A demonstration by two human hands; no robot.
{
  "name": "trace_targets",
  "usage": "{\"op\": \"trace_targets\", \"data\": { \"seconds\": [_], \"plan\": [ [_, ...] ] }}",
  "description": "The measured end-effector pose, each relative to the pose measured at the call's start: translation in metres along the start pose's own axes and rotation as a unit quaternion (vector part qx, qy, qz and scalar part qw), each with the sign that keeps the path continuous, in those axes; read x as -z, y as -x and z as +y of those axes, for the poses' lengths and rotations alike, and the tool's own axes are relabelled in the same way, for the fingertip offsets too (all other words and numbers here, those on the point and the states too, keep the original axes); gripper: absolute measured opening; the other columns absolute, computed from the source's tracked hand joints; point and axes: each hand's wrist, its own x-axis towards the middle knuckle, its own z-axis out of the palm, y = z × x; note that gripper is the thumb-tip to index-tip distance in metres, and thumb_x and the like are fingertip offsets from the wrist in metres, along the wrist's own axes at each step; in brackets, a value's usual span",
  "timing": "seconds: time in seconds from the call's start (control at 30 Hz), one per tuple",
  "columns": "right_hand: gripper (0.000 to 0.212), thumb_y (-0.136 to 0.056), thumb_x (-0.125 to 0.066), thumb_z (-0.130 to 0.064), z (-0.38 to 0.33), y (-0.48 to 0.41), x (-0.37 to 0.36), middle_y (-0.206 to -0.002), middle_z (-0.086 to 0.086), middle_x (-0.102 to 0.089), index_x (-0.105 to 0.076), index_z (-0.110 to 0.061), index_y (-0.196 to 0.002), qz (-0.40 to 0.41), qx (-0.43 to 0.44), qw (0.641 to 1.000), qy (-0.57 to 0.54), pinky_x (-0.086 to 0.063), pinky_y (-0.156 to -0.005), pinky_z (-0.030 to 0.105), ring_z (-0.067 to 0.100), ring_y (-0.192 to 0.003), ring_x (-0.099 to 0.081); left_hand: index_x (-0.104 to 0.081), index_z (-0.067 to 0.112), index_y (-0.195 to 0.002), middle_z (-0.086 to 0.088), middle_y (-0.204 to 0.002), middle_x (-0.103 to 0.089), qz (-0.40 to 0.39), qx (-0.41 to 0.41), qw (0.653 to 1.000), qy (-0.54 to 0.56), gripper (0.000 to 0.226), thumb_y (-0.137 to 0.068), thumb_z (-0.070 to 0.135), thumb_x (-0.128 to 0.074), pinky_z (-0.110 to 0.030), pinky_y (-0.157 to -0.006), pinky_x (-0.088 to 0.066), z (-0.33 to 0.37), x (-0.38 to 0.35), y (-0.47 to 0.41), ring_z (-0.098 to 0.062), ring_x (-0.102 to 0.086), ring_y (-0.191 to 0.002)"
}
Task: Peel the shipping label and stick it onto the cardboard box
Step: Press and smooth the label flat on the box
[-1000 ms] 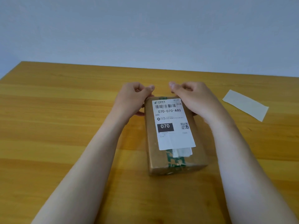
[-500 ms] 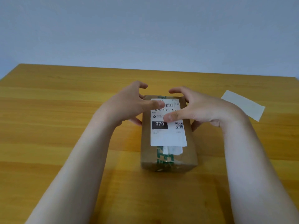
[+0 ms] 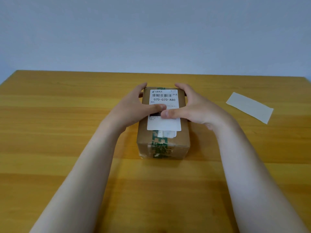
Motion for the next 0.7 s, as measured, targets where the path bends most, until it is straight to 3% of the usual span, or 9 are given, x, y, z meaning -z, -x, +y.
{"op": "trace_targets", "data": {
  "seconds": [0.1, 0.23, 0.4, 0.53, 0.6, 0.7],
  "plan": [
    [0.095, -0.069, -0.095, -0.043, 0.003, -0.004, -0.003, -0.116, -0.028, -0.056, -0.045, -0.035, -0.149, 0.034, 0.015, 0.999, -0.013, -0.048, -0.067, 0.011, -0.008, -0.099, -0.061, -0.041, 0.038, -0.154, 0.011, -0.137, -0.056, 0.027, -0.008, 1.000, 0.007, 0.085, -0.082, 0.049, -0.084, -0.033, -0.082, -0.057, -0.002, -0.003, -0.002, -0.009, -0.067, -0.105],
    [0.075, -0.072, -0.094, -0.044, 0.007, -0.008, -0.007, -0.120, -0.018, -0.065, -0.057, -0.031, -0.135, 0.078, 0.028, 0.996, -0.036, -0.052, -0.060, 0.011, -0.005, -0.091, -0.069, -0.052, 0.035, -0.141, 0.013, -0.122, -0.060, 0.078, -0.006, 0.997, -0.011, 0.068, -0.083, 0.051, -0.082, -0.038, -0.083, -0.060, -0.003, -0.008, -0.004, -0.009, -0.068, -0.099],
    [0.060, -0.072, -0.094, -0.048, 0.009, -0.011, -0.011, -0.115, -0.011, -0.072, -0.064, -0.027, -0.120, 0.115, 0.015, 0.993, -0.026, -0.062, -0.060, 0.029, 0.005, -0.082, -0.076, -0.057, 0.027, -0.119, 0.012, -0.104, -0.063, 0.094, 0.001, 0.995, -0.035, 0.049, -0.084, 0.051, -0.081, -0.036, -0.061, -0.061, -0.004, -0.006, -0.004, -0.012, -0.073, -0.087],
    [0.051, -0.074, -0.093, -0.045, 0.009, -0.011, -0.010, -0.104, -0.012, -0.073, -0.067, -0.024, -0.113, 0.128, 0.009, 0.992, -0.012, -0.048, -0.042, 0.019, -0.002, -0.065, -0.071, -0.058, 0.025, -0.109, 0.011, -0.093, -0.065, 0.102, 0.001, 0.994, -0.042, 0.046, -0.082, 0.054, -0.081, -0.031, -0.055, -0.056, -0.004, -0.007, -0.004, -0.011, -0.072, -0.079],
    [0.048, -0.077, -0.091, -0.043, 0.008, -0.012, -0.011, -0.103, -0.011, -0.072, -0.067, -0.022, -0.112, 0.135, 0.007, 0.991, -0.009, -0.044, -0.038, 0.017, 0.001, -0.069, -0.069, -0.058, 0.023, -0.105, 0.010, -0.088, -0.065, 0.111, -0.004, 0.992, -0.052, 0.046, -0.082, 0.056, -0.080, -0.028, -0.052, -0.051, -0.005, -0.008, -0.005, -0.011, -0.071, -0.076],
    [0.044, -0.078, -0.090, -0.045, 0.009, -0.014, -0.012, -0.098, -0.008, -0.072, -0.068, -0.020, -0.107, 0.147, 0.011, 0.989, 0.003, -0.042, -0.037, 0.016, 0.006, -0.072, -0.069, -0.060, 0.022, -0.101, 0.008, -0.083, -0.064, 0.103, -0.012, 0.993, -0.054, 0.047, -0.079, 0.056, -0.082, -0.033, -0.055, -0.056, -0.006, -0.006, -0.007, -0.014, -0.072, -0.076]
  ]
}}
